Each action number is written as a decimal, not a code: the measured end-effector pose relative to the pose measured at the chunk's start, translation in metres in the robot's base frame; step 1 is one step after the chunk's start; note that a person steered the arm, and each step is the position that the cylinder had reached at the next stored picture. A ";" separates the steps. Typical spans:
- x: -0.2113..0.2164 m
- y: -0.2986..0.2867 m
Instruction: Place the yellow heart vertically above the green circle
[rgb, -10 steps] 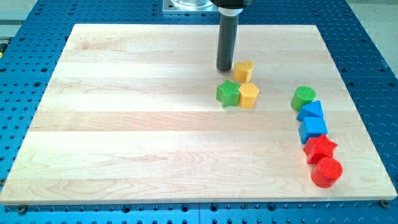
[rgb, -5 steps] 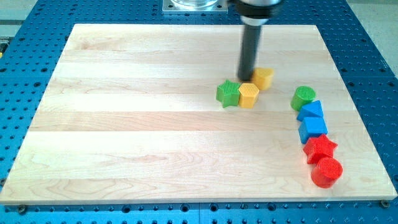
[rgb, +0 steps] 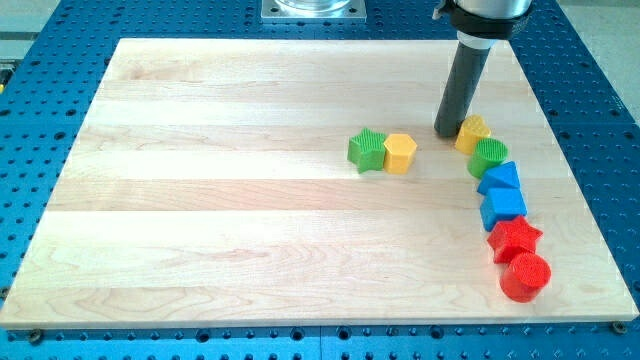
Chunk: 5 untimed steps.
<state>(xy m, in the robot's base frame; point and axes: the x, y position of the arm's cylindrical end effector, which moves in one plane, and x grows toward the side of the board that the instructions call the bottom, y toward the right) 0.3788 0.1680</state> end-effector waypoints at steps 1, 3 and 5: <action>0.000 0.010; 0.006 -0.012; 0.114 -0.034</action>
